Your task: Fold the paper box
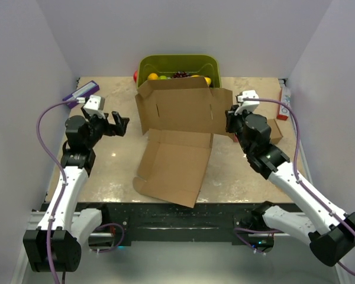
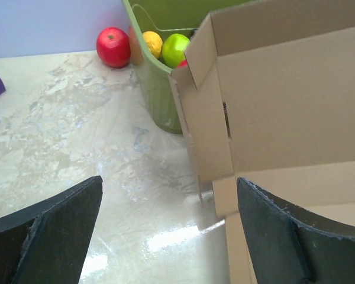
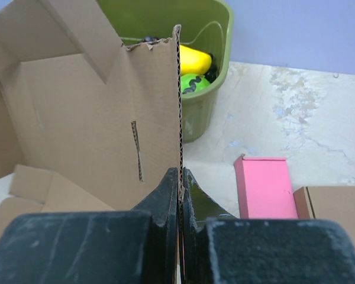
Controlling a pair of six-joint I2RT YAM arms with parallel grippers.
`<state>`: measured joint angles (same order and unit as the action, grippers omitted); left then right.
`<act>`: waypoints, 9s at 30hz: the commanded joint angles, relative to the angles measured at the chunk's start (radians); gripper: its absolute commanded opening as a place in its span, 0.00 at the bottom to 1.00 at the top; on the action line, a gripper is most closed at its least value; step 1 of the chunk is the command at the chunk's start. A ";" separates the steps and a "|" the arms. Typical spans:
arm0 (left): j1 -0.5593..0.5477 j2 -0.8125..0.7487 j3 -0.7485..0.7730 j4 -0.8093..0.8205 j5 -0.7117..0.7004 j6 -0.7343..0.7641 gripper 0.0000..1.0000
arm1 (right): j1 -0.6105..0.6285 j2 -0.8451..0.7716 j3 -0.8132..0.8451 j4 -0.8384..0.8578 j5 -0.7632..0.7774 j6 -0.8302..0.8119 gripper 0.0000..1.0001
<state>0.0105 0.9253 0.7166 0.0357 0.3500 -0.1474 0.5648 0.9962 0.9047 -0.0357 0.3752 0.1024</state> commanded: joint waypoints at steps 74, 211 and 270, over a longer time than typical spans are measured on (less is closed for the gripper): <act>-0.283 0.201 -0.049 0.294 -0.132 -0.008 0.00 | -0.013 -0.246 -0.105 -0.139 -0.148 0.488 0.95; -0.639 -0.161 -0.181 0.249 -0.336 -0.222 0.63 | 0.087 0.116 -0.441 0.596 0.297 1.476 0.00; -1.043 0.411 -0.149 0.460 -0.715 -0.385 0.24 | 0.089 -0.088 -0.520 0.448 0.318 1.441 0.00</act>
<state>-1.0321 1.2789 0.4915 0.5507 -0.2817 -0.5636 0.6537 0.9150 0.3958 0.4088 0.6388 1.5547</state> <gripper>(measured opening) 0.243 0.010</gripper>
